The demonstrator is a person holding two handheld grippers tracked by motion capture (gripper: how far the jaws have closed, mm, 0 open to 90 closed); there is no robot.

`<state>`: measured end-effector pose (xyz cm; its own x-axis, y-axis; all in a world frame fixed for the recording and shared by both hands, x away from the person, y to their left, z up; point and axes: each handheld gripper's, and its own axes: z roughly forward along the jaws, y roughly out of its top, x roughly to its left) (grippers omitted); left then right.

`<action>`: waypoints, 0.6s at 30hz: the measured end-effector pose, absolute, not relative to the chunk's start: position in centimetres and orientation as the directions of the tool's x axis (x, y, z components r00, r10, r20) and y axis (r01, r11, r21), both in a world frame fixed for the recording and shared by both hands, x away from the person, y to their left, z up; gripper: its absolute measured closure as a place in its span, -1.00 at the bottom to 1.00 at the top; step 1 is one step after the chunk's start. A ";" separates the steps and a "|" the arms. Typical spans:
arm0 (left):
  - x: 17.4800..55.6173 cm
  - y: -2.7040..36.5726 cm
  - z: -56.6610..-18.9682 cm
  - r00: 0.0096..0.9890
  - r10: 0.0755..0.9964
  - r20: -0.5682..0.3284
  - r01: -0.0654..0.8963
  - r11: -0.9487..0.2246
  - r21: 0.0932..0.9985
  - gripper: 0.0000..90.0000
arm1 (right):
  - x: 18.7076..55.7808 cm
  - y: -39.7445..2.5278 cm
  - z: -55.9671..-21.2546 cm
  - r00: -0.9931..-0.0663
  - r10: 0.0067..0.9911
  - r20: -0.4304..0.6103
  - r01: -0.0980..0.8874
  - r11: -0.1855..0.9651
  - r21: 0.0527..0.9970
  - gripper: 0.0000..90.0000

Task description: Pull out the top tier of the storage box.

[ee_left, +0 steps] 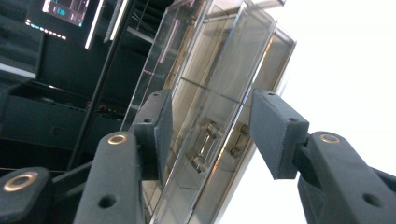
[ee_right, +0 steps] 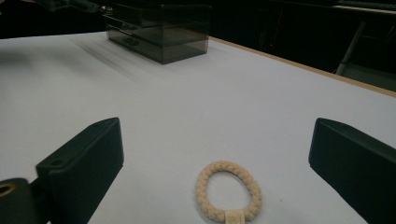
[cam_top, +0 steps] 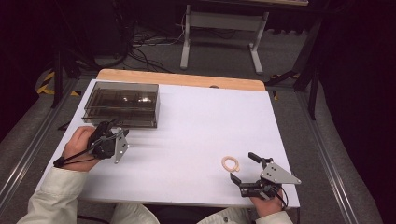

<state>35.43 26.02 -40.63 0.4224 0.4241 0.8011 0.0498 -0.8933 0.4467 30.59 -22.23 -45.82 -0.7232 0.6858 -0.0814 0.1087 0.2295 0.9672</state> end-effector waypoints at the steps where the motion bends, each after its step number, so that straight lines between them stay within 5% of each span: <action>1: 35.4 26.1 -40.5 0.434 0.434 0.789 0.049 -0.886 0.461 0.08 | 30.6 -22.2 -45.8 -0.723 0.685 -0.084 0.107 0.231 0.967 -0.92; 7: 35.4 26.4 -39.8 0.463 0.489 0.740 0.042 -0.846 0.532 0.02 | 30.6 -22.2 -45.8 -0.723 0.686 -0.084 0.107 0.231 0.967 -0.92; 18: 35.3 28.1 -38.1 0.592 0.629 0.505 0.073 -0.665 0.743 -0.09 | 30.6 -22.3 -45.8 -0.727 0.682 -0.084 0.103 0.229 0.968 -0.92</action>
<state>35.32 28.09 -38.13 0.5917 0.6286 0.5047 0.0732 -0.6654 0.7429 30.56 -22.27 -45.79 -0.7269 0.6816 -0.0840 0.1027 0.2288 0.9680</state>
